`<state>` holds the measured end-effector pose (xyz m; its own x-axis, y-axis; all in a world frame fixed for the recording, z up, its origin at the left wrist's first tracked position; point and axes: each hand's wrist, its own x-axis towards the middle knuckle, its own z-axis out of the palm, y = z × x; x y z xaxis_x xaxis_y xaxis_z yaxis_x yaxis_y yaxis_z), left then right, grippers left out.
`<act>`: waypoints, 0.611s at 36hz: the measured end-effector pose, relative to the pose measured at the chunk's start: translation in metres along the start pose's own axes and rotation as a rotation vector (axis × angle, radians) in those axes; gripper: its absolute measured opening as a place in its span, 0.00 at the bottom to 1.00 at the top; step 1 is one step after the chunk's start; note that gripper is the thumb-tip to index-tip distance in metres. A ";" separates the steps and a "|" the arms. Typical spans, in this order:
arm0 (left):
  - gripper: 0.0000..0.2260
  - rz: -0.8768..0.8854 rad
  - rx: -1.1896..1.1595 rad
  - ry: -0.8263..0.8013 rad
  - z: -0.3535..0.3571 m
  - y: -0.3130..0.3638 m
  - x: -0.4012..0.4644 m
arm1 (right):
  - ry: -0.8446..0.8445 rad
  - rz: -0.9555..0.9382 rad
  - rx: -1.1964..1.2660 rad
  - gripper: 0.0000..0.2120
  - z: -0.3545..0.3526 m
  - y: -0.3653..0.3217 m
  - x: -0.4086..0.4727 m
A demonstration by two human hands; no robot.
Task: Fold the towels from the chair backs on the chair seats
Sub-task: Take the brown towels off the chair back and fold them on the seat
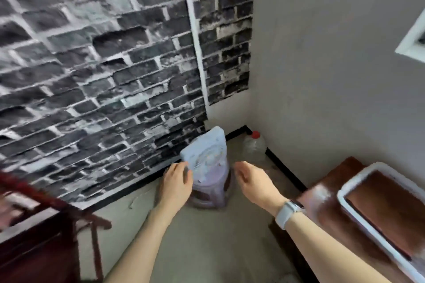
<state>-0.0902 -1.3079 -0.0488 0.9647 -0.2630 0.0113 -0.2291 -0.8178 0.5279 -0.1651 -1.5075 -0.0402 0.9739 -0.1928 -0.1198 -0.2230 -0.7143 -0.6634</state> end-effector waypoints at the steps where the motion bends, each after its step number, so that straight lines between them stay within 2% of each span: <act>1: 0.12 -0.037 0.001 0.034 -0.022 -0.026 -0.013 | -0.039 -0.029 0.003 0.15 0.018 -0.026 0.000; 6: 0.13 -0.242 0.045 0.150 -0.123 -0.143 -0.088 | -0.232 -0.257 -0.075 0.11 0.113 -0.150 -0.008; 11: 0.11 -0.458 0.044 0.319 -0.195 -0.230 -0.173 | -0.428 -0.489 -0.113 0.12 0.204 -0.257 -0.030; 15: 0.11 -0.612 0.017 0.474 -0.230 -0.282 -0.232 | -0.597 -0.639 -0.170 0.12 0.265 -0.323 -0.048; 22: 0.13 -0.834 -0.012 0.526 -0.262 -0.360 -0.290 | -0.756 -0.780 -0.229 0.13 0.356 -0.405 -0.064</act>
<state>-0.2530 -0.8027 -0.0194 0.7518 0.6594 0.0060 0.5496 -0.6315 0.5470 -0.1225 -0.9666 -0.0271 0.6081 0.7680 -0.2007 0.5358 -0.5837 -0.6101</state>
